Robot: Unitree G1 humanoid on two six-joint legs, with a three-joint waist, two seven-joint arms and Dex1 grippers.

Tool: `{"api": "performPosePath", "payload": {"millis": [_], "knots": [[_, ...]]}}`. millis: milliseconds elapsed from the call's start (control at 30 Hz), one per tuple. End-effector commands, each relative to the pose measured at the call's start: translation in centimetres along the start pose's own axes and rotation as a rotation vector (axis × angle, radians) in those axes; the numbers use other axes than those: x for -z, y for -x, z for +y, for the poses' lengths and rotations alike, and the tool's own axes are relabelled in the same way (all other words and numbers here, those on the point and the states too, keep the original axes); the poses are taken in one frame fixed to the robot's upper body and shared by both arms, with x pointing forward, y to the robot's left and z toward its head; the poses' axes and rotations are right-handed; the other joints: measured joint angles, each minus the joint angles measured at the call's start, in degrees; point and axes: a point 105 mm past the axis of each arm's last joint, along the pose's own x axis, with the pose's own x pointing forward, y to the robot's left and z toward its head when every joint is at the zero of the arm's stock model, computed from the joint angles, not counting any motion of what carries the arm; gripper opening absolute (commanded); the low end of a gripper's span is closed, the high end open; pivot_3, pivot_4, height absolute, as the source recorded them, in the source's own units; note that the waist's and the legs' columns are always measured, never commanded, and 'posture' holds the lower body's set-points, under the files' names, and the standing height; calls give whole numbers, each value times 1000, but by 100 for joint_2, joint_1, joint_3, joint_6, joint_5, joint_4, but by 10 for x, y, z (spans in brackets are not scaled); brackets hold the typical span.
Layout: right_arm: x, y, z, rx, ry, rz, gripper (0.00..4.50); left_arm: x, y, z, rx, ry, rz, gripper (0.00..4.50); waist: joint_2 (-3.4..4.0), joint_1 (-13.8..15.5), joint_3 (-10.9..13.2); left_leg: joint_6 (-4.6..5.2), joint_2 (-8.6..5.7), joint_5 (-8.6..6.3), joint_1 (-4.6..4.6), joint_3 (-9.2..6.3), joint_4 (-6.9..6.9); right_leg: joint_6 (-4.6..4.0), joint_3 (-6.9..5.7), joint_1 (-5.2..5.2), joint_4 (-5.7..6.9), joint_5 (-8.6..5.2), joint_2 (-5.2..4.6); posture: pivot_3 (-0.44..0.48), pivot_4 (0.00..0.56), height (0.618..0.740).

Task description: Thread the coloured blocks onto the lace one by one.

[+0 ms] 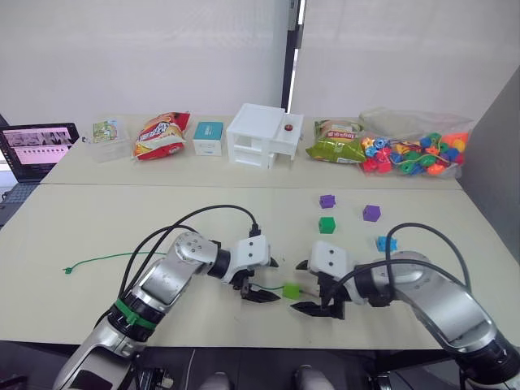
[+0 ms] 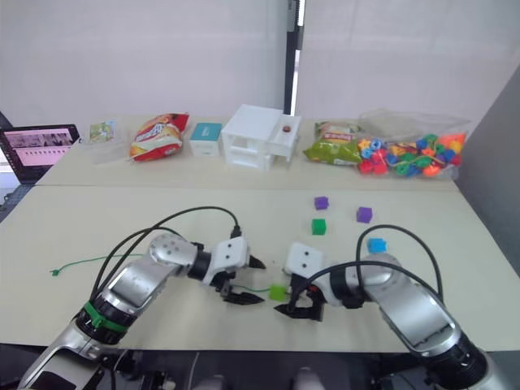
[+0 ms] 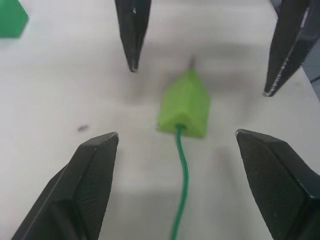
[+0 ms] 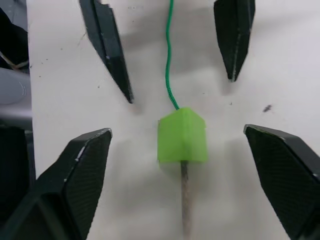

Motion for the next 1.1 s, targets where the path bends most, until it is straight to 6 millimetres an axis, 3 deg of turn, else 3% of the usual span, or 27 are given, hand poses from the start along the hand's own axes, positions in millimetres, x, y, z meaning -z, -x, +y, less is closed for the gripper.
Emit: {"api": "performPosePath", "payload": {"millis": [33,267,700,967,1100], "knots": [[-1,11,-2,17,27,-6,4500,-15,-4,1,13,-55,55,3823,-1,5,1,0,0,0,0,0,0,0,0,0,0,0,1,0,150,740],[15,7,-5,19,5,43,4500,-24,-14,-3,85,-85,186,3823,-3,-20,2,0,2,0,2,2,0,0,1,0,1,0,3,0,150,740],[22,-1,-7,48,-18,44,4500,10,-41,-13,131,-80,258,3823,-3,44,1,0,-2,0,2,2,5,0,1,10,-3,0,-2,0,150,740],[30,-1,-8,36,-22,65,4500,21,-38,-19,162,-42,278,1399,-2,21,1,0,0,0,6,2,6,0,1,11,0,0,1,0,150,740],[33,-2,-9,30,-21,71,4500,22,-37,-18,158,-37,278,1279,-2,5,1,0,2,0,9,1,6,0,1,12,2,0,3,0,150,740]]}}
